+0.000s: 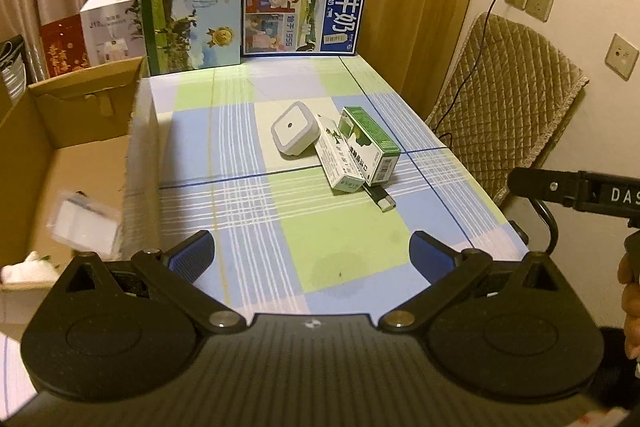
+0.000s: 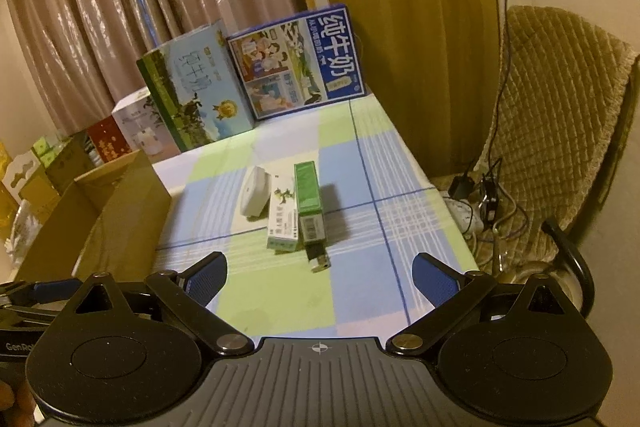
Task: Organize objects
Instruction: 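Grasp the green-and-white medicine box with the right tool while the left tool grasps the white tube box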
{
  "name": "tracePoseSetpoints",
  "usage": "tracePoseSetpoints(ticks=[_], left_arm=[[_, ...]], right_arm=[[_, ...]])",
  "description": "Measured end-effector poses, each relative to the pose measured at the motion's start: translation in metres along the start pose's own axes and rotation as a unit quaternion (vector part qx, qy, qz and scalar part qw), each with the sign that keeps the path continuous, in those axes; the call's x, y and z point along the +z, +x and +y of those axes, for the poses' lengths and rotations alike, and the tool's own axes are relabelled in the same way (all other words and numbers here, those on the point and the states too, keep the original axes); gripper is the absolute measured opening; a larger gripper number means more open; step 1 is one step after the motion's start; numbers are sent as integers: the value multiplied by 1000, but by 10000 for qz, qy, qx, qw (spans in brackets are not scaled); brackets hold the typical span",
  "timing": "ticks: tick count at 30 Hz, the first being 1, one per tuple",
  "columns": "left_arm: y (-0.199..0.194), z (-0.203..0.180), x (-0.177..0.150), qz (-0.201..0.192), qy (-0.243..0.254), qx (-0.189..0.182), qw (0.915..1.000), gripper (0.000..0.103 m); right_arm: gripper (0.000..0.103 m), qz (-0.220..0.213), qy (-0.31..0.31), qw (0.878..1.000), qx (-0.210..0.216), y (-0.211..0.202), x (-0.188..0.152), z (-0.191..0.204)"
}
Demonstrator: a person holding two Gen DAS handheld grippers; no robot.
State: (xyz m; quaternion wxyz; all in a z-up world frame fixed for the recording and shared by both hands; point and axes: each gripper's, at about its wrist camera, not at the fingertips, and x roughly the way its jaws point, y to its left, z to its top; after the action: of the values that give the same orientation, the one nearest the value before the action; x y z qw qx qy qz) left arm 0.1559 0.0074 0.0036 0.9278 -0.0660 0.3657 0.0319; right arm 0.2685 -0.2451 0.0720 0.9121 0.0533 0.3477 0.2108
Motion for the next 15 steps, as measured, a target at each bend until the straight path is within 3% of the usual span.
tracePoseSetpoints(ticks=[4, 11, 15], left_arm=[[26, -3, 6, 4, 32, 56, 10000, 102], [79, -1, 13, 153, 104, 155, 9997, 102], [108, 3, 14, 215, 67, 117, 9997, 100]], right_arm=[[95, 75, -116, 9999, 85, 31, 8, -3], [72, 248, -133, 9995, 123, 97, 16, -11], [66, 379, -177, 9988, 272, 131, 20, -10]])
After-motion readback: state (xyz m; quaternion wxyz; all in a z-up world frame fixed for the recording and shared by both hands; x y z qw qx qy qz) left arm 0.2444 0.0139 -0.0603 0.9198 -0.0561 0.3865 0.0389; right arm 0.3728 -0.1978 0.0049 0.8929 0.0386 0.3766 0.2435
